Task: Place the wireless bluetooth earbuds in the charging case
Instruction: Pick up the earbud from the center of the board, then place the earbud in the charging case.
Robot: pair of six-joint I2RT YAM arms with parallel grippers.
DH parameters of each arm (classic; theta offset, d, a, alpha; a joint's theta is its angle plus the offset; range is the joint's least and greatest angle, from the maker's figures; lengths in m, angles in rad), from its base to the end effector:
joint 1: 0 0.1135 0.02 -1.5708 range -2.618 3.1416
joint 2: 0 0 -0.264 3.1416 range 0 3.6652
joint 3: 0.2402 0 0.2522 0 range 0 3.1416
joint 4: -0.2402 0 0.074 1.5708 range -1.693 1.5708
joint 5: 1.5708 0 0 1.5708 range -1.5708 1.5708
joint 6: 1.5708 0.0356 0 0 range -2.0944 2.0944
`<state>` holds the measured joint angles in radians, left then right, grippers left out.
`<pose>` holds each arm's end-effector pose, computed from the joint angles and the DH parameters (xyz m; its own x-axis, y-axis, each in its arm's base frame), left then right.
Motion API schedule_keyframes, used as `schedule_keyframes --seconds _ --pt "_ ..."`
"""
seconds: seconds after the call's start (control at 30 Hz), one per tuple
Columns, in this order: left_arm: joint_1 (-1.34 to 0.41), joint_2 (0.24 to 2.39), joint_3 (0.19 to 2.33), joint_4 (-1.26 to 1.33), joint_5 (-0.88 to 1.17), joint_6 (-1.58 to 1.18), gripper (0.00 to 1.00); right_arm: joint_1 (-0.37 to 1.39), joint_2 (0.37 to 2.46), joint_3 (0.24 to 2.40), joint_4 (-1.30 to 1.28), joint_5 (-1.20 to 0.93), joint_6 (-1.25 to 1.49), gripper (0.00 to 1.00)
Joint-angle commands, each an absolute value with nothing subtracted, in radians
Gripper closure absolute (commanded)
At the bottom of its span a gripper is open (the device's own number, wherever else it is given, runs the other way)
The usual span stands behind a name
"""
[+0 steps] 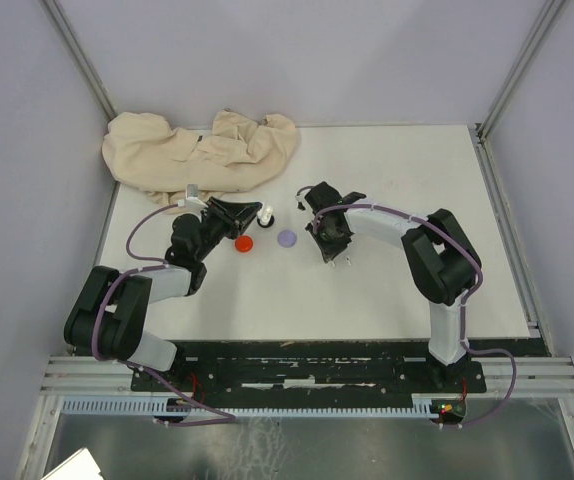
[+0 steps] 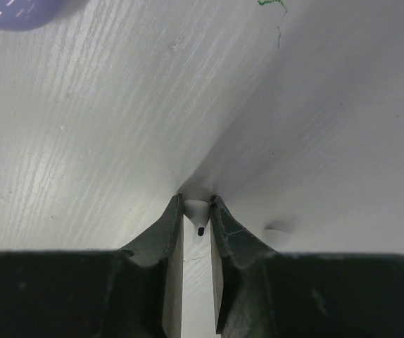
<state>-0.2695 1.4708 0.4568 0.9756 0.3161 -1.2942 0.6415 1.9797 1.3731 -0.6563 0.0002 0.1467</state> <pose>0.2687 -0.0857 0.1958 -0.5416 -0.7990 -0.2614 0.1153 0.2374 -0.9645 0.3154 0.2355 0.1609 -0.8428 -0.4470 -0.2998 -0.4803 0.8760 0.0441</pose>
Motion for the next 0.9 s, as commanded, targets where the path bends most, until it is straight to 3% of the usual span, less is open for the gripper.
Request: schedule_keyframes --seconds 0.0,0.17,0.47,0.6,0.87 --pt "-0.263 1.465 0.464 1.03 0.331 -1.332 0.97 0.648 1.969 1.414 -0.661 0.023 0.135 0.81" --pt "-0.262 1.47 0.481 1.017 0.342 -1.332 0.97 0.648 1.808 1.35 -0.493 0.03 0.126 0.93" --pt "-0.291 1.552 0.558 1.016 0.434 -1.396 0.97 0.648 1.442 1.084 0.031 -0.038 0.1 0.93" --pt "-0.323 1.616 0.594 1.061 0.473 -1.445 0.97 0.656 1.371 0.978 0.234 -0.062 0.075 0.98" --pt "-0.377 1.71 0.647 1.153 0.506 -1.542 0.97 0.728 1.348 0.854 0.461 -0.071 -0.07 0.98"
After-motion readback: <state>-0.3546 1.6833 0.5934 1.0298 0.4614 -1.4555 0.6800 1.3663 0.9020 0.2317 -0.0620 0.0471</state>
